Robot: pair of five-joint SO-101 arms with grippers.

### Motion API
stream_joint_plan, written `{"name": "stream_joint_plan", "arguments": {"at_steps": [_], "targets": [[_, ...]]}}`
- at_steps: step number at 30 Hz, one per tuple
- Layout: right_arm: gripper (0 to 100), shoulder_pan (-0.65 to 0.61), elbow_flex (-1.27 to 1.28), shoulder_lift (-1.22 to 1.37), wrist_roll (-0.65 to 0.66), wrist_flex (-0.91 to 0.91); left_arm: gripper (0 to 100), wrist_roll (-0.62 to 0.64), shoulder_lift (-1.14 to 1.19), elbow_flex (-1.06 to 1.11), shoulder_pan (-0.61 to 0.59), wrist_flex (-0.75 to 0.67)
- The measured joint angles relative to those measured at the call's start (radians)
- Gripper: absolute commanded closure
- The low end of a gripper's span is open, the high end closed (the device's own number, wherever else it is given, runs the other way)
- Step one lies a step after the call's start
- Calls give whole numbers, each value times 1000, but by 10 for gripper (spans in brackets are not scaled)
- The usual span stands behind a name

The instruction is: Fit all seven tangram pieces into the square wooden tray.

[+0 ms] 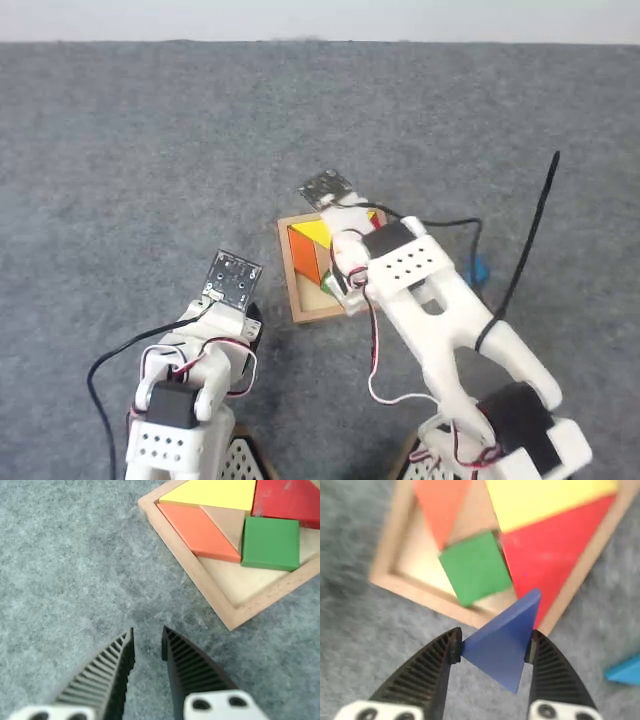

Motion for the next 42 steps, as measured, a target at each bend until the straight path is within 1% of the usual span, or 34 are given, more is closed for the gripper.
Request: {"name": "stream_joint_plan", "arguments": {"at_steps": [4,9,14,18,22,30,36,42], "targets": [[843,-35,-72,38,0,0,912,0,0,0,0,0],[843,-106,-207,235,-3,0,912,0,0,0,0,0],[843,-180,-358,414,-103,0,912,0,0,0,0,0],[841,-187,-430,502,-150,21,913,0,0,0,0,14],[840,-187,-477,534,-164,52,913,0,0,0,0,23],[839,-187,-483,534,-166,54,913,0,0,0,0,23],[839,-224,-483,542,-166,94,913,3,0,0,0,23],[838,-227,-485,542,-166,100,912,5,0,0,0,23]]}}
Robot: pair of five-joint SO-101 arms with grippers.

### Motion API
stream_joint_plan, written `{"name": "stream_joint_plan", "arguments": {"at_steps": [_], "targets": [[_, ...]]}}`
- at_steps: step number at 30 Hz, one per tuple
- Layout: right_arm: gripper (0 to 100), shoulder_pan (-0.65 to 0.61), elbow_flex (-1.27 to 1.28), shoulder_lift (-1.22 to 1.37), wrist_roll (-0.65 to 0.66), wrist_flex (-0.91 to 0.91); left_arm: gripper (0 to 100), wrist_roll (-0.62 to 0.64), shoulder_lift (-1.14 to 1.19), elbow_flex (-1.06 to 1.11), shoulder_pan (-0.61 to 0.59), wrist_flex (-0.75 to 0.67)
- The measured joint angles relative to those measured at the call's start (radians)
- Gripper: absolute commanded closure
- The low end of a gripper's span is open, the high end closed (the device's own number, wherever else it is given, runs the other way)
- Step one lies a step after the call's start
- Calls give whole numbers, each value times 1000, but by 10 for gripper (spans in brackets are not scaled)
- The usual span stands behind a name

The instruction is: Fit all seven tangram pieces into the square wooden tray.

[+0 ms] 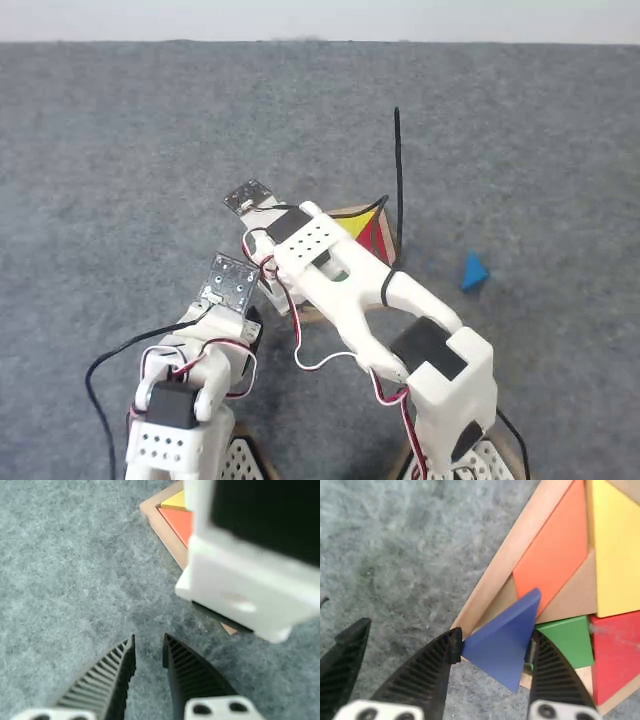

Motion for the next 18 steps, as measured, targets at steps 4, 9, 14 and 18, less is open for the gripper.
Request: {"name": "stream_joint_plan", "arguments": {"at_steps": [4,9,14,18], "targets": [[806,0,0,0,0,0,912,0,0,0,0,0],[709,0,0,0,0,0,912,0,0,0,0,0],[709,0,0,0,21,0,912,0,0,0,0,0],[709,0,0,0,44,0,912,0,0,0,0,0]]}}
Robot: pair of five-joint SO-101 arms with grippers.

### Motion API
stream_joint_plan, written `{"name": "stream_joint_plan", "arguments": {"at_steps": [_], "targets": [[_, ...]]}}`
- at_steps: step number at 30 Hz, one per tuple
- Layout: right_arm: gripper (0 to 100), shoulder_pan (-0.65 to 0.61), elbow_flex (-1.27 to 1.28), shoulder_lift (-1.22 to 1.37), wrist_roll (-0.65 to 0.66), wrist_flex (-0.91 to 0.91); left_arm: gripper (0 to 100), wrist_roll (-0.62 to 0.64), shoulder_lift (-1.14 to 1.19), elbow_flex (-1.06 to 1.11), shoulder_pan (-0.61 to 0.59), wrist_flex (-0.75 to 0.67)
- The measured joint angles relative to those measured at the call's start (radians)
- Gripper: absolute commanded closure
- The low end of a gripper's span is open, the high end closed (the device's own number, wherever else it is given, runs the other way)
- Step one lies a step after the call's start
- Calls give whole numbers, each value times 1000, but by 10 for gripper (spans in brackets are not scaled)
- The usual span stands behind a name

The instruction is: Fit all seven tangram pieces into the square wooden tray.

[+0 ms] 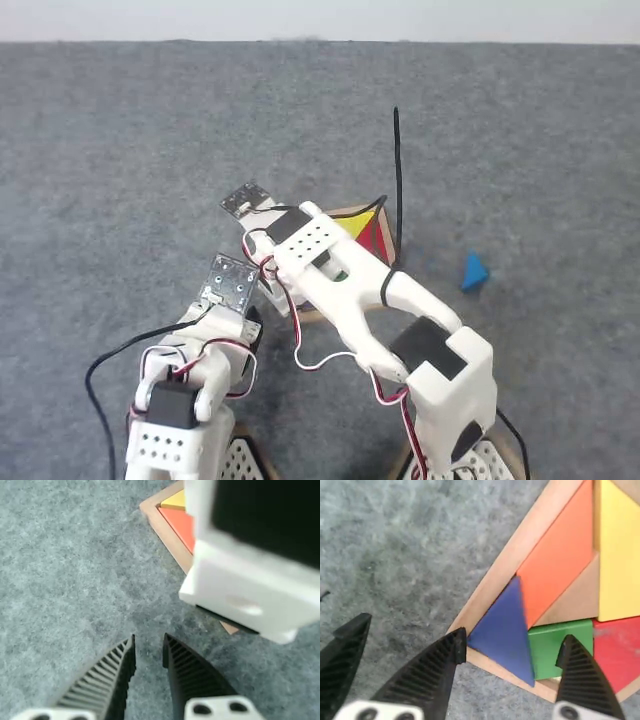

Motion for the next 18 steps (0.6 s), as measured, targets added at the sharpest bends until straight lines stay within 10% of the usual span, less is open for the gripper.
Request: {"name": "stream_joint_plan", "arguments": {"at_steps": [18], "targets": [[719,282,209,-407,199,135,912,-5,0,0,0,0]]}}
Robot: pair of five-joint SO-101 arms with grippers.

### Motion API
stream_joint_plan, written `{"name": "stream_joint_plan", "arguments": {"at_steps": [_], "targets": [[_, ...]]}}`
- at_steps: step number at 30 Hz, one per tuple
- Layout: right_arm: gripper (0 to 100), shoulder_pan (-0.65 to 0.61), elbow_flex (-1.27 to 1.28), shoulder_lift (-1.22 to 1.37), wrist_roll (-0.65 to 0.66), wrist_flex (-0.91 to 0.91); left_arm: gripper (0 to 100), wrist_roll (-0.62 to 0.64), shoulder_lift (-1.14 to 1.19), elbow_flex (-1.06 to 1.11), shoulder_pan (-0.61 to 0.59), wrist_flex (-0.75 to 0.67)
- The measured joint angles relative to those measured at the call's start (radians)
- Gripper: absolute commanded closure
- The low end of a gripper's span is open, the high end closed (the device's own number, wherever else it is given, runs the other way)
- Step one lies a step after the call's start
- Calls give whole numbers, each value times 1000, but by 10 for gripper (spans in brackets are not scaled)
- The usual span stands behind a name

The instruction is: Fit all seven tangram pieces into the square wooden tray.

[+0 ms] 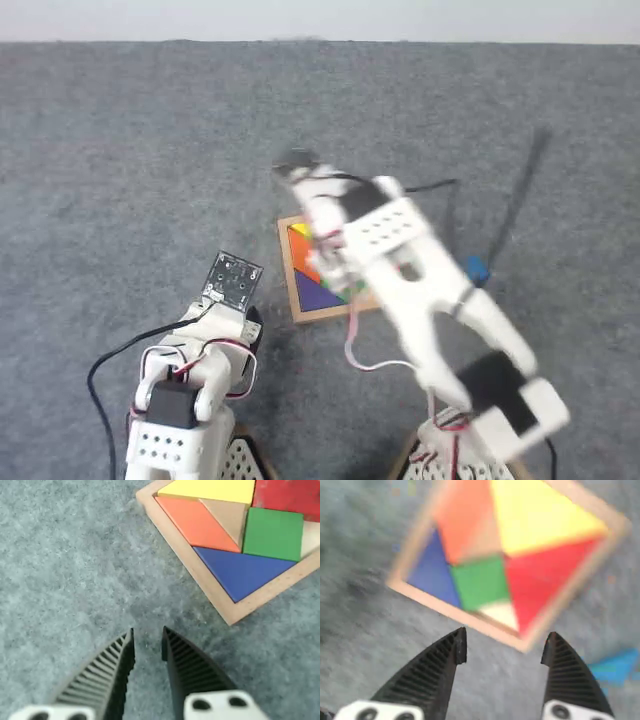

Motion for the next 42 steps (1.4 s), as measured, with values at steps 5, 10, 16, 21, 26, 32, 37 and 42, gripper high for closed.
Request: {"name": "stream_joint_plan", "arguments": {"at_steps": [5,10,16,21,26,32,37,42], "targets": [[707,244,213,-135,118,-57,912,0,0,0,0,0],[708,448,308,-160,180,-132,912,0,0,0,0,0],[708,549,331,-149,186,-213,912,0,0,0,0,0],[707,577,327,-14,186,-282,912,0,0,0,0,0],[707,597,272,114,184,-344,912,0,0,0,0,0],[707,595,178,219,152,-350,912,0,0,0,0,0],[709,595,104,301,140,-350,912,0,0,0,0,0],[711,592,63,351,140,-347,912,0,0,0,0,0]]}}
